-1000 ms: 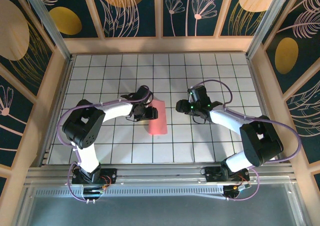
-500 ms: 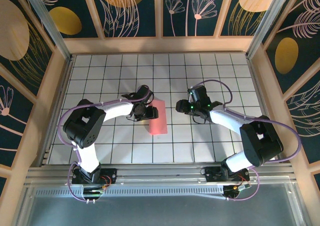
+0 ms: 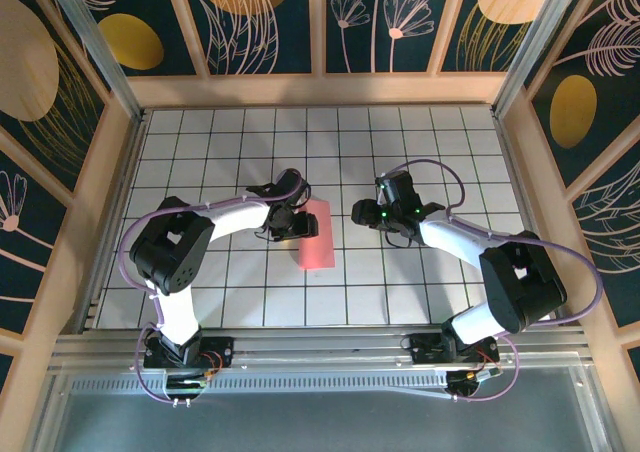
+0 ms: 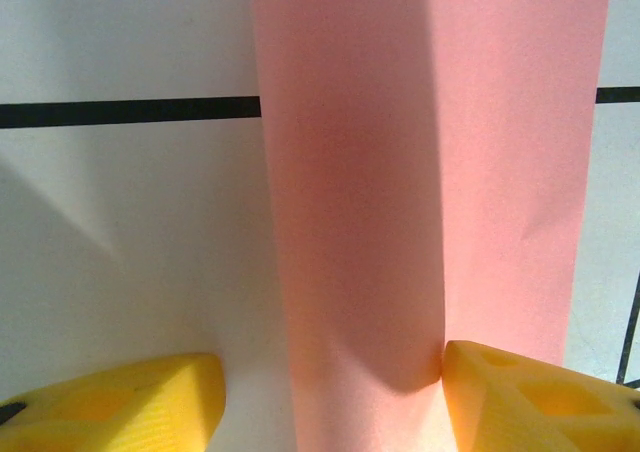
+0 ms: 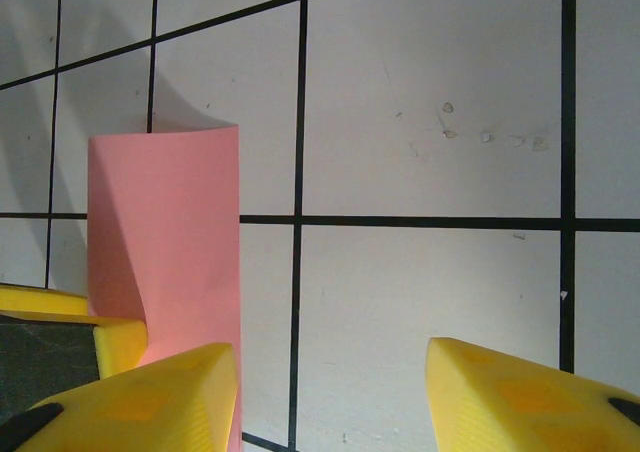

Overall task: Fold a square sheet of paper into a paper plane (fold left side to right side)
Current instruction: First fold in half a square sheet of paper at the center of the table.

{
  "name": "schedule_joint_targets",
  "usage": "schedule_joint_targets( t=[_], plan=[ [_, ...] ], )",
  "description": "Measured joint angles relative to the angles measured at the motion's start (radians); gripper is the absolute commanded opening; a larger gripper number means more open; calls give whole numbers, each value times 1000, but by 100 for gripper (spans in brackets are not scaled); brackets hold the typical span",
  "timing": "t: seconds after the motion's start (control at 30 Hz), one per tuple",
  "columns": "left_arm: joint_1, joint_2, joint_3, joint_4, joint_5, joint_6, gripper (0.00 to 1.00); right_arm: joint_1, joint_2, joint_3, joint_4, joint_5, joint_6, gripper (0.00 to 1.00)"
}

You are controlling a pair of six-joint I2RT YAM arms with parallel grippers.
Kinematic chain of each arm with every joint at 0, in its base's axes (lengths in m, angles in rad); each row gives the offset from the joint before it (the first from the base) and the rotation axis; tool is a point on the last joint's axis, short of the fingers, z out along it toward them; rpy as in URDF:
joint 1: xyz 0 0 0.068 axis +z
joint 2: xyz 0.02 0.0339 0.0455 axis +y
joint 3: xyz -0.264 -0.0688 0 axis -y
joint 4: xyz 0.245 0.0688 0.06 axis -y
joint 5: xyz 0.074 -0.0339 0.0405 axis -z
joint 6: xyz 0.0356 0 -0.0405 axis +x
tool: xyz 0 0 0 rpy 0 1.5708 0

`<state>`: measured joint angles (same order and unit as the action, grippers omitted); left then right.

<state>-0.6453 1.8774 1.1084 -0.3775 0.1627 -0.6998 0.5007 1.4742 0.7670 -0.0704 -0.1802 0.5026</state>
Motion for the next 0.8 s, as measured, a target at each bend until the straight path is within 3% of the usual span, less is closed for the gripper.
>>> schedule_joint_targets(
  t=[0.8],
  plan=[
    [-4,9,16,-20,-7,0,64,0,1,-4,10,-4,0,53]
  ],
)
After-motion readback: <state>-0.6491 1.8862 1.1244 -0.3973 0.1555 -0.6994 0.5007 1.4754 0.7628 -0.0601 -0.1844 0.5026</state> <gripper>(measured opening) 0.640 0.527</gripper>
